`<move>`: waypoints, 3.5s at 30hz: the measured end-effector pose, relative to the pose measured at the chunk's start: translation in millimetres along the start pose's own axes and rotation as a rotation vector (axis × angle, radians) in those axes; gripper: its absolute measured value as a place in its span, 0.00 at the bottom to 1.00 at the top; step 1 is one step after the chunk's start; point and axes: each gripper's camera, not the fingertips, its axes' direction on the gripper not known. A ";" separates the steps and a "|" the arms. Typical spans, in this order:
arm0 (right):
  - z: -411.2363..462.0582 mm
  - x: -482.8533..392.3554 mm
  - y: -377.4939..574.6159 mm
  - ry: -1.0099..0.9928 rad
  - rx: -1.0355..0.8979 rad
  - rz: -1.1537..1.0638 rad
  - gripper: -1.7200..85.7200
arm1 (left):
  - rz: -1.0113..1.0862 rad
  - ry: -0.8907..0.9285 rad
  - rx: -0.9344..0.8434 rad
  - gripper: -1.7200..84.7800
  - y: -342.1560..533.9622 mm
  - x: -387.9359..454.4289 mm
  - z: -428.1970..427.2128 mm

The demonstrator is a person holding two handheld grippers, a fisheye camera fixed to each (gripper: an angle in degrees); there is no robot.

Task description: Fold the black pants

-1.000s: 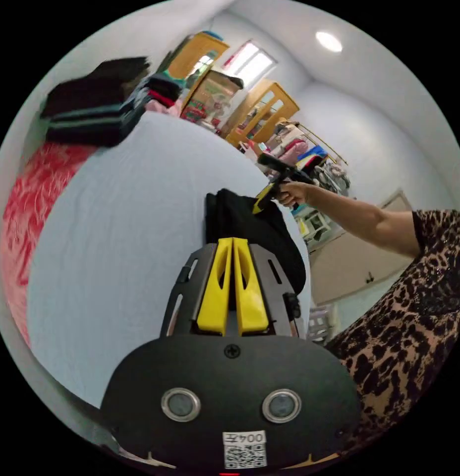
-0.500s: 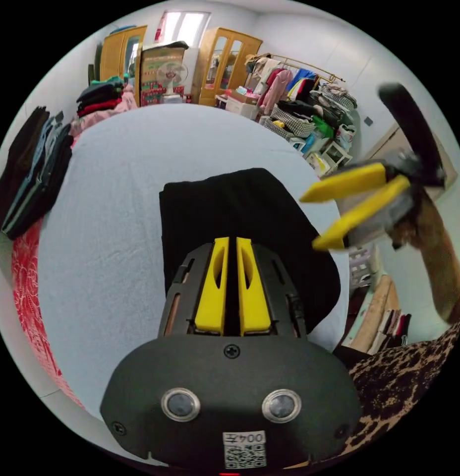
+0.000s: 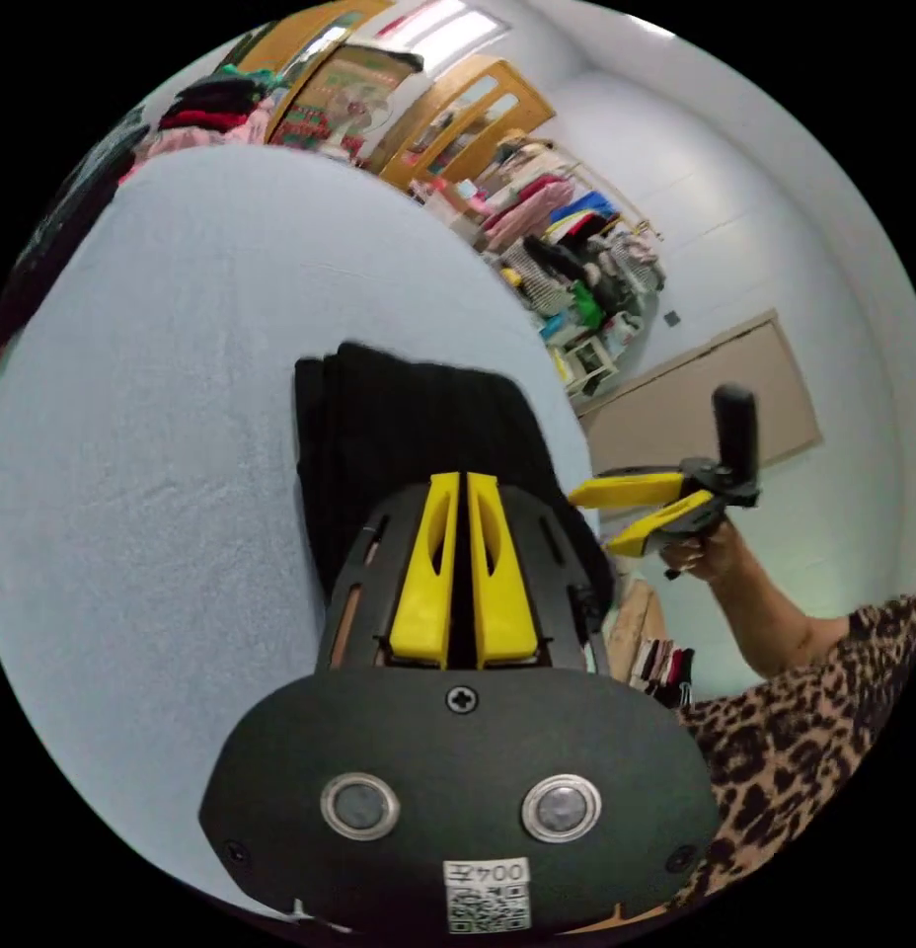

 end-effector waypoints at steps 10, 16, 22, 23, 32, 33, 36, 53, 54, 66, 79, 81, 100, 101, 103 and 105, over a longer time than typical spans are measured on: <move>51.2 5.3 127.9 0.064 0.089 0.066 0.18 | 0.126 -0.045 -0.106 0.15 108.7 -11.4 -66.2; 66.8 13.1 119.6 0.061 0.043 0.037 0.09 | 0.177 -0.033 -0.144 0.12 106.7 -5.6 -47.5; 46.8 16.7 119.7 0.136 0.091 0.052 0.07 | 0.127 0.013 -0.187 0.08 81.7 -7.1 -75.9; 67.8 33.6 121.3 0.123 0.028 0.091 0.07 | 0.090 0.011 -0.231 0.08 84.9 -16.5 -65.6; 43.7 82.0 141.0 -0.092 0.073 0.275 0.09 | -0.068 0.051 -0.149 0.11 93.7 -33.5 -102.9; 36.1 87.4 139.8 -0.116 0.102 0.289 0.09 | -0.108 0.060 -0.084 0.12 85.7 -40.2 -118.6; 9.8 119.4 116.1 -0.240 0.243 0.370 0.12 | -0.170 0.081 0.005 0.14 43.6 -49.9 -130.3; 42.8 191.0 -56.6 -0.109 0.164 0.295 0.06 | -0.212 -0.220 -0.042 0.08 -81.2 -54.1 -49.1; 49.4 193.6 -59.5 -0.083 0.144 0.287 0.06 | -0.206 -0.283 -0.072 0.07 -79.4 -59.4 -40.9; 53.1 225.7 -42.6 -0.229 0.163 0.302 0.11 | -0.438 0.115 0.093 0.09 -38.9 -140.6 -71.5; 142.2 114.5 30.7 0.120 -0.016 0.136 0.03 | -0.069 -0.085 -0.151 0.03 46.4 -65.8 -63.6; 138.8 121.2 29.4 0.072 0.022 0.189 0.03 | -0.155 -0.024 -0.108 0.03 47.4 -87.8 -63.8; 221.0 207.8 109.2 -0.603 0.214 0.587 0.24 | -0.764 0.564 0.138 0.31 181.0 -195.9 -85.8; 228.8 205.4 102.7 -0.634 0.205 0.586 0.21 | -0.790 0.570 0.140 0.32 183.7 -201.5 -75.5; 230.3 195.5 97.3 -0.618 0.236 0.633 0.17 | -0.840 0.591 0.162 0.35 188.4 -209.1 -60.0; 228.7 179.7 90.5 -0.575 0.236 0.641 0.16 | -0.878 0.620 0.183 0.38 187.4 -214.4 -39.3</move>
